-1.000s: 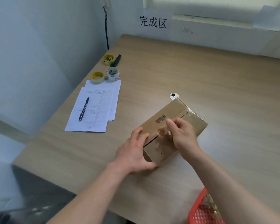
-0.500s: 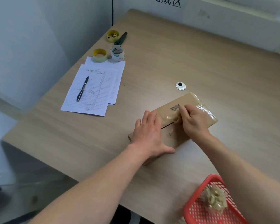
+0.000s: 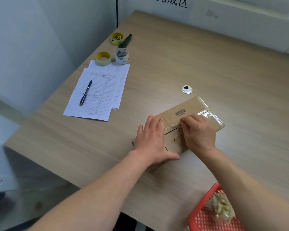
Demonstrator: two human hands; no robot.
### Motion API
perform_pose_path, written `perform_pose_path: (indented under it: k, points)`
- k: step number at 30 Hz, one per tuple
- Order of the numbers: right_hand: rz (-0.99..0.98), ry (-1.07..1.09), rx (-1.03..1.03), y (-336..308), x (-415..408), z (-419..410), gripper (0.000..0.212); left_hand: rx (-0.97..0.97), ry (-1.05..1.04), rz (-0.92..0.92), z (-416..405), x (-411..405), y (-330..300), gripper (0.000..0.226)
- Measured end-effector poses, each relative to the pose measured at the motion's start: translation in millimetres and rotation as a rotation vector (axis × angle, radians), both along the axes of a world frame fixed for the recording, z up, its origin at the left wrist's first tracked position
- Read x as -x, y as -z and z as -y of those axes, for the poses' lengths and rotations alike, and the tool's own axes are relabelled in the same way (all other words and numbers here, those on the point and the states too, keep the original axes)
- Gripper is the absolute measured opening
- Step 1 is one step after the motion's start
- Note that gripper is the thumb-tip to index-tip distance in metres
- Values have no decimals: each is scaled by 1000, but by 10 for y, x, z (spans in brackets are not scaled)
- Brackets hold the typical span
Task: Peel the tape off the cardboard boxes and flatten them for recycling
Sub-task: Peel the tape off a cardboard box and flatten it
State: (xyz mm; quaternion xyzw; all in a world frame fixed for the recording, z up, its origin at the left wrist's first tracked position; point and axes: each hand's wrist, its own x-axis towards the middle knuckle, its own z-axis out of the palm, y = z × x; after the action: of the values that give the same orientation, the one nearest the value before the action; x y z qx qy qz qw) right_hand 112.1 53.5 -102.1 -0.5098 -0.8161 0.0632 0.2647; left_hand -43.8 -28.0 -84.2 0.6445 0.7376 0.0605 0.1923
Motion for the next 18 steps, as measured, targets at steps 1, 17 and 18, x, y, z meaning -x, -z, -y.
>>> perform_pose_path:
  k: [1, 17, 18]
  points:
    - [5, -29, -41, 9, -50, 6, 27, -5, 2, -1, 1, 0, -4, 118]
    - [-55, 197, 206, 40, -338, -576, 32, 8, 10, -39, 17, -30, -53, 116]
    - [-79, 255, 259, 27, -380, -616, 28, 9, 10, -39, 12, -28, -58, 116]
